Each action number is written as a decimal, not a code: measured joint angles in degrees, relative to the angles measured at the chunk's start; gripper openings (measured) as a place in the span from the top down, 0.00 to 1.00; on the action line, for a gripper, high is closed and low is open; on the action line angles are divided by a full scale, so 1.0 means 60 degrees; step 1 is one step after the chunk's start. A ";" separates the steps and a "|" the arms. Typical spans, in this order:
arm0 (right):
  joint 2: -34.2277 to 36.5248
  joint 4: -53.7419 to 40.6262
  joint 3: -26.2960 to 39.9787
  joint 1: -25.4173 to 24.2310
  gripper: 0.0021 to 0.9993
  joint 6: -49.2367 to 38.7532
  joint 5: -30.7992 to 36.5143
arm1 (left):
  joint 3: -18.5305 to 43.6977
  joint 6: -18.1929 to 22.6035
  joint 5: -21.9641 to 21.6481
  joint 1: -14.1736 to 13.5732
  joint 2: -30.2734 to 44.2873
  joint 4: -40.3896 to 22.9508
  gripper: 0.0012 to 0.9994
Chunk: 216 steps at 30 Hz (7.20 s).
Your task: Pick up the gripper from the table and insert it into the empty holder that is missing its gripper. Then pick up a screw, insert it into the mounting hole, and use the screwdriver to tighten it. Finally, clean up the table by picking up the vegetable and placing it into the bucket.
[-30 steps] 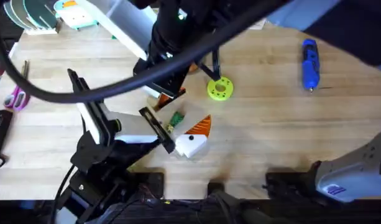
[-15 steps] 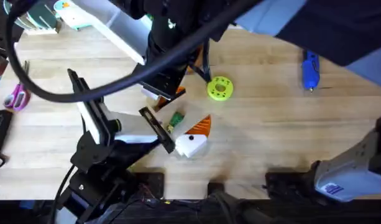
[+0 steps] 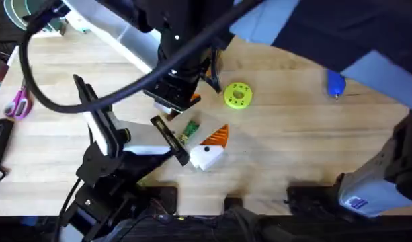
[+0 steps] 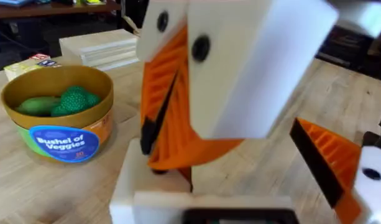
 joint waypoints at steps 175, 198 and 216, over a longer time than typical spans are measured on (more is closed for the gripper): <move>0.0042 0.8392 -0.7230 -1.3260 0.97 -0.1257 -0.0955 | 0.0000 0.0030 -0.0200 0.0001 0.0004 -0.0007 0.99; -0.3422 0.6223 -0.7179 -1.3249 0.98 -0.1249 -0.1002 | 0.0000 0.0030 -0.0204 -0.0001 0.0004 -0.0007 0.99; -1.0330 0.5636 -0.8144 -1.3253 0.98 -0.1069 -0.1509 | 0.0000 0.0030 -0.0204 0.0001 0.0004 -0.0007 0.99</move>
